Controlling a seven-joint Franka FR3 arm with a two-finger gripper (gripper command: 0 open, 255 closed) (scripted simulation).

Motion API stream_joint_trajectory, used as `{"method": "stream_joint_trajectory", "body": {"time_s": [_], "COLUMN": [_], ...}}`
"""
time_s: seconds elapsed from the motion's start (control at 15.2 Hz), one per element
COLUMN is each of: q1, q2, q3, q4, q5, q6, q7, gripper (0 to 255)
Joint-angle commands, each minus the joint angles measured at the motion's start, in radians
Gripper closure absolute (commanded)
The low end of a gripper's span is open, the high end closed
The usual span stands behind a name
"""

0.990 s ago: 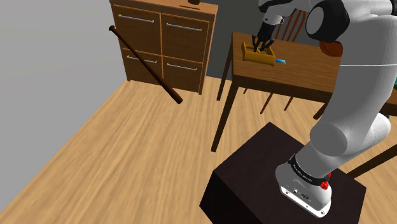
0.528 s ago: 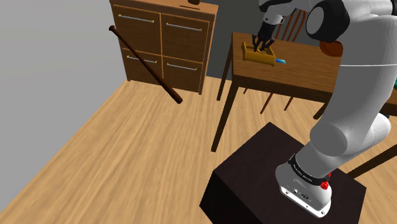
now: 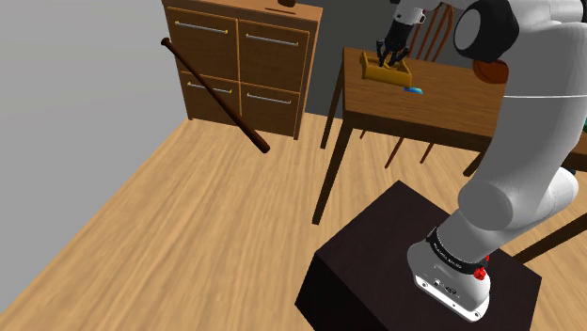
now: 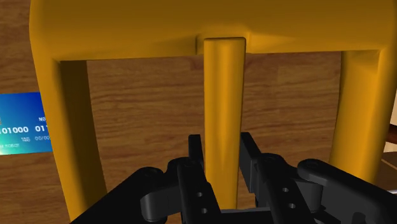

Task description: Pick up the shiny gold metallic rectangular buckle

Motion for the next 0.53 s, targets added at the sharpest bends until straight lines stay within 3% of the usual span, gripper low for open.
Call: {"method": "stream_joint_trajectory", "body": {"time_s": [0.0,0.46], "q1": [-0.004,-0.015], "q2": [0.003,0.014], "q3": [0.000,-0.001], "q4": [0.036,0.123], "q5": [0.000,0.002], "q6": [-0.032,-0.107], "q7": [0.003,0.009], "gripper": [255,255]}}
